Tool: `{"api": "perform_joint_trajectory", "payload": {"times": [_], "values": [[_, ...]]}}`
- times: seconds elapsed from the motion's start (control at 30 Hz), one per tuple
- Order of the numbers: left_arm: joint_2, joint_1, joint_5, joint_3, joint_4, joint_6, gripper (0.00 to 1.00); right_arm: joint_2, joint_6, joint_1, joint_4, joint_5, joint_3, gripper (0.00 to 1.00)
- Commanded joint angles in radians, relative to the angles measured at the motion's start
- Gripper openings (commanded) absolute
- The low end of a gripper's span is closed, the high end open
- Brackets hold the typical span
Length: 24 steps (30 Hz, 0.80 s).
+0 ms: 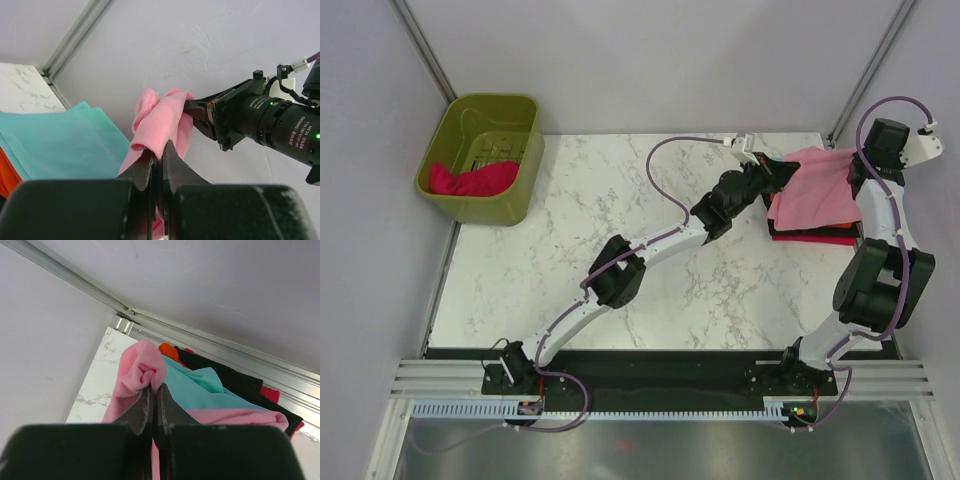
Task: Fold and stack the t-shirts
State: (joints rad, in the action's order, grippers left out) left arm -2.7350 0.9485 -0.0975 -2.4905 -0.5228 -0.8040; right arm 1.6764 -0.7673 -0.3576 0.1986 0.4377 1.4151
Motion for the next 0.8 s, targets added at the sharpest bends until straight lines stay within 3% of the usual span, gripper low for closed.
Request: {"api": "perform_joint_trajectory", "payload": {"times": [0.0, 0.07, 0.17, 0.2, 0.27, 0.3, 0.37, 0.5, 0.6, 0.77], "values": [[-0.012, -0.002, -0.134, -0.103, -0.135, 0.101, 0.02, 0.038, -0.015, -0.015, -0.117, 0.015, 0.087, 0.00], [-0.029, -0.004, -0.174, -0.117, -0.146, 0.120, 0.02, 0.094, -0.018, -0.014, -0.125, -0.005, 0.142, 0.00], [-0.054, -0.017, -0.220, -0.130, -0.186, 0.134, 0.17, 0.196, -0.020, -0.014, -0.134, -0.063, 0.220, 0.00], [-0.064, -0.025, -0.237, -0.136, -0.222, 0.137, 0.42, 0.235, -0.021, -0.014, -0.178, -0.080, 0.225, 0.00], [-0.092, -0.031, -0.290, -0.157, -0.267, 0.147, 0.81, 0.262, -0.020, -0.012, -0.223, -0.085, 0.217, 0.04], [-0.110, -0.039, -0.297, -0.177, -0.285, 0.173, 0.99, 0.288, -0.020, -0.014, -0.258, -0.086, 0.216, 0.30], [-0.094, -0.053, -0.306, -0.135, -0.279, 0.170, 1.00, 0.316, -0.026, -0.014, -0.280, -0.080, 0.219, 0.68], [-0.032, -0.094, -0.286, -0.041, -0.247, 0.115, 0.99, 0.394, 0.005, -0.012, -0.283, -0.146, 0.275, 0.78], [0.064, -0.102, -0.277, 0.091, -0.249, 0.121, 1.00, 0.391, 0.040, -0.004, -0.274, -0.139, 0.288, 0.94], [0.286, -0.116, -0.261, 0.382, -0.273, 0.160, 1.00, 0.353, 0.118, 0.019, -0.223, -0.126, 0.324, 0.96]]}}
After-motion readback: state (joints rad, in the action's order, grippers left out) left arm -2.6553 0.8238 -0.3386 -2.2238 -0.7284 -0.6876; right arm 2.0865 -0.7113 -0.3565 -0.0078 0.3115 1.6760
